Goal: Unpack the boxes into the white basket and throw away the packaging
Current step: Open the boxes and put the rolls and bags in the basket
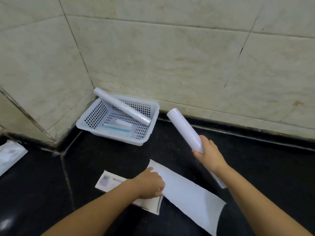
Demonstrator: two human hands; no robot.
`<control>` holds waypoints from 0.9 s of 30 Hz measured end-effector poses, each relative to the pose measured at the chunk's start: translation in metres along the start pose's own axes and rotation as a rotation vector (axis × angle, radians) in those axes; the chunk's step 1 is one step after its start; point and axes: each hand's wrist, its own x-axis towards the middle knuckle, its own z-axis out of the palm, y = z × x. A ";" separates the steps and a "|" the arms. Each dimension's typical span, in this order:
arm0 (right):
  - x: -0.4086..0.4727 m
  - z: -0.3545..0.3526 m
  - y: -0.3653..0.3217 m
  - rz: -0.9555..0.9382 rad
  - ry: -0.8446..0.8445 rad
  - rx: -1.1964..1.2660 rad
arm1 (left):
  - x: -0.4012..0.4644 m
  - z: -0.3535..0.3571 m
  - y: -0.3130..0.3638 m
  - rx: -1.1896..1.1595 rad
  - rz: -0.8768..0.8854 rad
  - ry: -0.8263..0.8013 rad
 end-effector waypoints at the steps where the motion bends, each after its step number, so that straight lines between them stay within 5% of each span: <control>1: 0.008 -0.002 -0.009 -0.017 0.011 0.008 | -0.003 -0.008 -0.005 -0.105 -0.007 0.026; 4: 0.035 -0.004 -0.038 -0.081 0.033 0.046 | -0.015 -0.042 -0.038 -0.380 -0.078 0.247; 8: 0.071 -0.001 -0.082 -0.212 0.066 0.062 | -0.031 -0.067 -0.121 -0.406 -0.245 0.544; 13: 0.112 0.011 -0.152 -0.358 0.090 0.078 | -0.050 -0.021 -0.205 -0.268 -0.488 0.453; 19: 0.157 0.067 -0.234 -0.466 -0.048 -0.074 | -0.039 0.019 -0.213 -0.067 -0.518 0.743; 27: 0.177 0.145 -0.260 -0.500 -0.114 -0.240 | -0.034 0.028 -0.217 -0.045 -0.476 0.828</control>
